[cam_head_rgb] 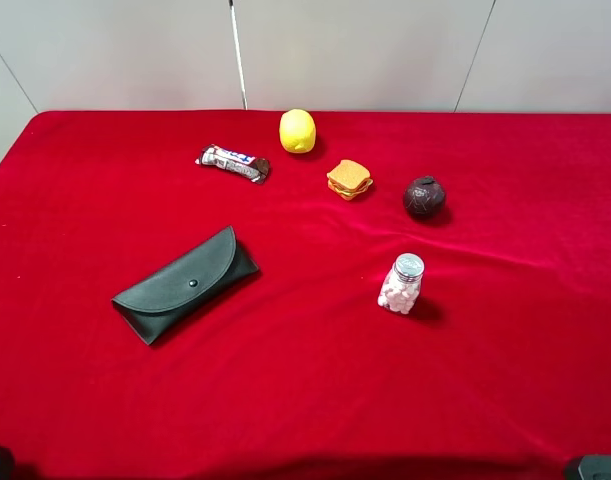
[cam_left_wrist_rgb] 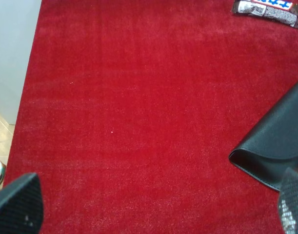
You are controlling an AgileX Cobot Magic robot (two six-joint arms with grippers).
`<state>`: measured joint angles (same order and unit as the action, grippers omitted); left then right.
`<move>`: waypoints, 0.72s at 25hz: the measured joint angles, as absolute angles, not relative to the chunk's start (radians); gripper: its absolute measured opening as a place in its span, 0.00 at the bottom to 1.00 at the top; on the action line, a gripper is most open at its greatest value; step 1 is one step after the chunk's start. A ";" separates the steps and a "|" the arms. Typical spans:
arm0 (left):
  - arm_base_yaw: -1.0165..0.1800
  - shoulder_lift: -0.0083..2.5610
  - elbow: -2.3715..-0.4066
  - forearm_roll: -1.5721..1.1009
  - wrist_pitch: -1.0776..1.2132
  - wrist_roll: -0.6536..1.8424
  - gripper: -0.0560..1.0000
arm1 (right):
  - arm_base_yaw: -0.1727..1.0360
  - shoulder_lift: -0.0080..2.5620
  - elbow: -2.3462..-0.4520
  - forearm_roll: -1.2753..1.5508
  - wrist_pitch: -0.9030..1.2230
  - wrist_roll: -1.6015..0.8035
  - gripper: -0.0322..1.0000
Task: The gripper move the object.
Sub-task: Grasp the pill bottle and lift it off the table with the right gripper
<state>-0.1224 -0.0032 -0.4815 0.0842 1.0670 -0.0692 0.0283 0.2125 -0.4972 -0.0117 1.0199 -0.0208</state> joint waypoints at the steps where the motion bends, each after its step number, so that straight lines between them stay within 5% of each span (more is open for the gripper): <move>1: -0.122 -0.003 -0.482 0.084 1.067 -0.069 0.95 | 0.028 0.213 -0.497 -0.012 1.020 -0.021 0.68; 18: -0.122 -0.003 -0.482 0.084 1.067 -0.069 0.95 | 0.028 0.213 -0.497 -0.012 1.020 -0.021 0.68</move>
